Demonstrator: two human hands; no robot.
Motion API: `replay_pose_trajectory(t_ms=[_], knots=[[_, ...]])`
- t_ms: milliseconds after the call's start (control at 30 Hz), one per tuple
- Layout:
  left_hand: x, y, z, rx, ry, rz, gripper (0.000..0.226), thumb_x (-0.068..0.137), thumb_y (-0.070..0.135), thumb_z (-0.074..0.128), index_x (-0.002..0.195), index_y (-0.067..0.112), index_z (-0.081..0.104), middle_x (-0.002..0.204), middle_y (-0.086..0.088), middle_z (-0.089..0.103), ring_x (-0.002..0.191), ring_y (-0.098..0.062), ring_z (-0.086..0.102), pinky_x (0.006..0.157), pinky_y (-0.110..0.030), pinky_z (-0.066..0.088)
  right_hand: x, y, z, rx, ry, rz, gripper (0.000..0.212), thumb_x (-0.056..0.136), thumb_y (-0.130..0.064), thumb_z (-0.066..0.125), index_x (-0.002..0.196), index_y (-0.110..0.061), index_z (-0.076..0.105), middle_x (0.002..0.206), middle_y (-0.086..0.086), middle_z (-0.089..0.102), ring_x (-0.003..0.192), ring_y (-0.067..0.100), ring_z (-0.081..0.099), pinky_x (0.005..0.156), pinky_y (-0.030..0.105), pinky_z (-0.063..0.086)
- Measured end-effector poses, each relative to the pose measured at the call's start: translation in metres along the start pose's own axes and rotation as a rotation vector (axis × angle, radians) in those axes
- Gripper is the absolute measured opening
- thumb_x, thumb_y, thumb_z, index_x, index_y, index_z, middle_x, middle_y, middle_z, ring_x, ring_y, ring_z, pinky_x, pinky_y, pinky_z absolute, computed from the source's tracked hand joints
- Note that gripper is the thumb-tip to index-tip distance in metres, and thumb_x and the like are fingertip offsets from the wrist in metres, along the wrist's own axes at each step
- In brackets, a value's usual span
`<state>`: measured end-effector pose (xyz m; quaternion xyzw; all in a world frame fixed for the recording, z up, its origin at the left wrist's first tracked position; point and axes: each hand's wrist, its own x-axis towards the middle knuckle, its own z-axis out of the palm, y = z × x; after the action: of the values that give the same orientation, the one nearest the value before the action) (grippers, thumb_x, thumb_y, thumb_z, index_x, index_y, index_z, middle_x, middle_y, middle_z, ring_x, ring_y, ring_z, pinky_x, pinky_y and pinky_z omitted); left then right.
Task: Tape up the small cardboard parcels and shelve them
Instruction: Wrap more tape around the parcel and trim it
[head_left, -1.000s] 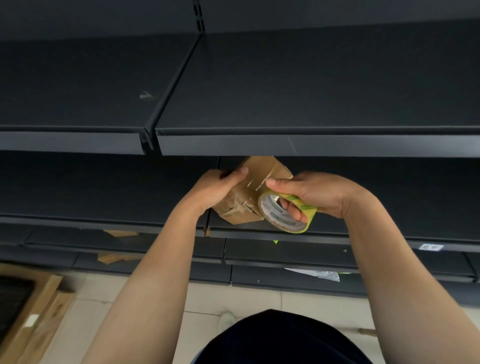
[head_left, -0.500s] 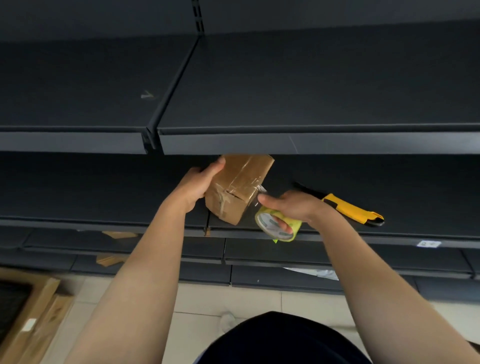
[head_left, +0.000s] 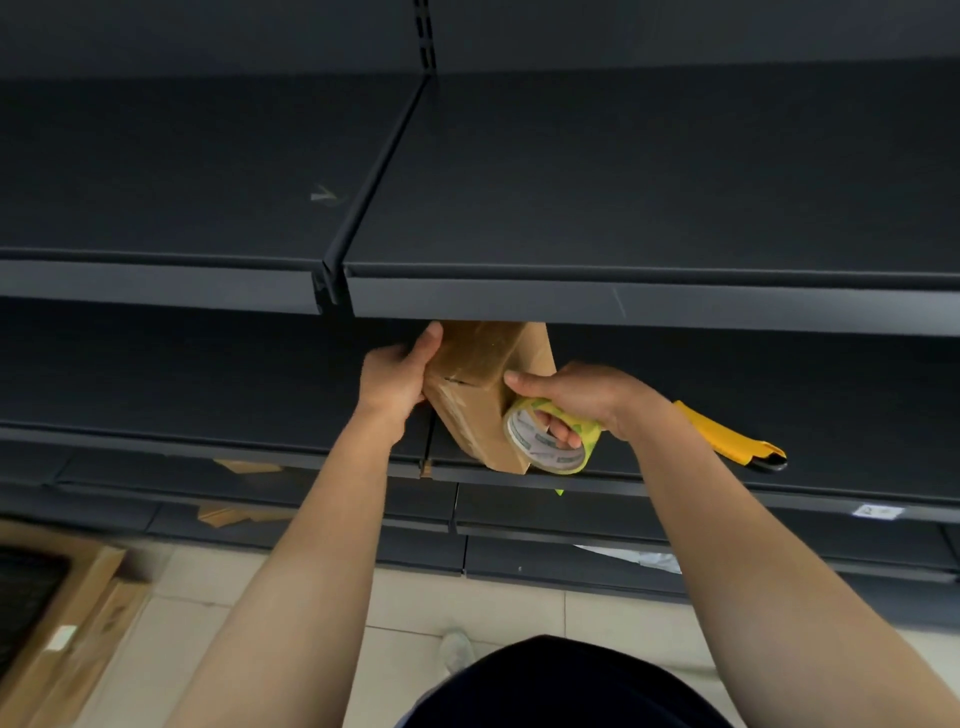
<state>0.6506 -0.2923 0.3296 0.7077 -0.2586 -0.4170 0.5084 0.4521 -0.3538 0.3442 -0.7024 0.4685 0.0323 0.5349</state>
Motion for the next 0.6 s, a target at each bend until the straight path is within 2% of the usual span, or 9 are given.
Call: replay_pose_trajectory(t_ms=[67,100,167,233,267,367,467,533,600], knots=[[-0.006,0.0,0.008,0.191,0.133,0.188,0.035,0.086,0.049,0.062,0.084,0.014,0.063,0.081,0.0,0.067,0.079,-0.014,0.067,0.068,-0.029,0.055,0.001,0.001,0.001,-0.021,-0.006,0.007,0.075,0.08,-0.076,0.043,0.057,-0.007,0.058,0.056,0.012,0.056,0.038,0.007,0.051,0.071,0.025,0.038],[-0.011,-0.001,0.013,0.251,0.135,0.22,0.04,0.084,0.054,0.061,0.092,0.015,0.063,0.087,0.001,0.066,0.083,-0.013,0.065,0.066,-0.025,0.051,0.001,0.003,0.002,-0.035,-0.012,0.006,0.077,0.079,-0.077,0.043,0.064,-0.004,0.061,0.059,0.014,0.056,0.038,0.005,0.052,0.072,0.025,0.039],[-0.019,-0.004,0.022,0.302,0.053,0.186,0.071,0.072,0.066,0.066,0.121,0.016,0.052,0.113,0.002,0.059,0.099,-0.013,0.059,0.078,-0.024,0.047,-0.001,0.007,0.002,-0.052,-0.017,0.005,0.08,0.078,-0.079,0.041,0.07,-0.003,0.062,0.058,0.012,0.056,0.039,0.004,0.053,0.076,0.027,0.04],[-0.022,-0.006,0.026,0.299,0.01,0.137,0.1,0.062,0.066,0.073,0.141,0.02,0.031,0.13,0.003,0.04,0.11,-0.013,0.047,0.089,-0.028,0.041,-0.003,0.011,0.001,-0.045,-0.021,0.011,0.078,0.076,-0.081,0.042,0.062,-0.006,0.06,0.053,0.008,0.056,0.04,0.007,0.052,0.079,0.028,0.043],[-0.024,-0.005,0.028,0.29,0.012,0.133,0.105,0.062,0.064,0.075,0.144,0.023,0.023,0.135,0.001,0.034,0.114,-0.015,0.043,0.09,-0.028,0.038,-0.004,0.013,0.001,-0.035,-0.023,0.013,0.077,0.074,-0.081,0.042,0.058,-0.008,0.058,0.05,0.007,0.055,0.04,0.009,0.052,0.081,0.028,0.044],[-0.029,-0.004,0.033,0.315,0.079,0.217,0.1,0.066,0.057,0.076,0.142,0.019,0.022,0.139,-0.005,0.027,0.125,-0.024,0.039,0.095,-0.032,0.04,-0.007,0.017,0.002,0.024,-0.011,-0.005,0.076,0.072,-0.082,0.044,0.06,-0.008,0.059,0.049,0.005,0.057,0.042,0.011,0.052,0.086,0.028,0.046],[-0.037,-0.004,0.038,0.414,0.196,0.408,0.074,0.071,0.052,0.075,0.122,0.013,0.039,0.125,-0.007,0.035,0.116,-0.027,0.042,0.091,-0.04,0.047,-0.011,0.025,0.005,0.12,0.04,-0.055,0.063,0.083,-0.069,0.05,0.064,-0.011,0.063,0.055,0.005,0.062,0.047,0.013,0.057,0.083,0.032,0.052],[-0.041,-0.005,0.042,0.457,0.196,0.463,0.061,0.073,0.053,0.072,0.111,0.015,0.043,0.117,-0.003,0.037,0.107,-0.024,0.047,0.082,-0.036,0.049,-0.016,0.032,0.008,0.233,0.034,-0.094,0.049,0.088,-0.055,0.055,0.075,-0.01,0.067,0.06,0.005,0.064,0.051,0.015,0.058,0.078,0.033,0.055],[-0.04,-0.005,0.045,0.472,0.175,0.498,0.056,0.075,0.053,0.071,0.109,0.017,0.045,0.115,0.003,0.035,0.102,-0.017,0.047,0.076,-0.027,0.046,-0.02,0.039,0.012,0.361,0.011,-0.105,0.04,0.09,-0.047,0.058,0.081,-0.009,0.067,0.064,0.006,0.065,0.054,0.016,0.059,0.068,0.03,0.054]])
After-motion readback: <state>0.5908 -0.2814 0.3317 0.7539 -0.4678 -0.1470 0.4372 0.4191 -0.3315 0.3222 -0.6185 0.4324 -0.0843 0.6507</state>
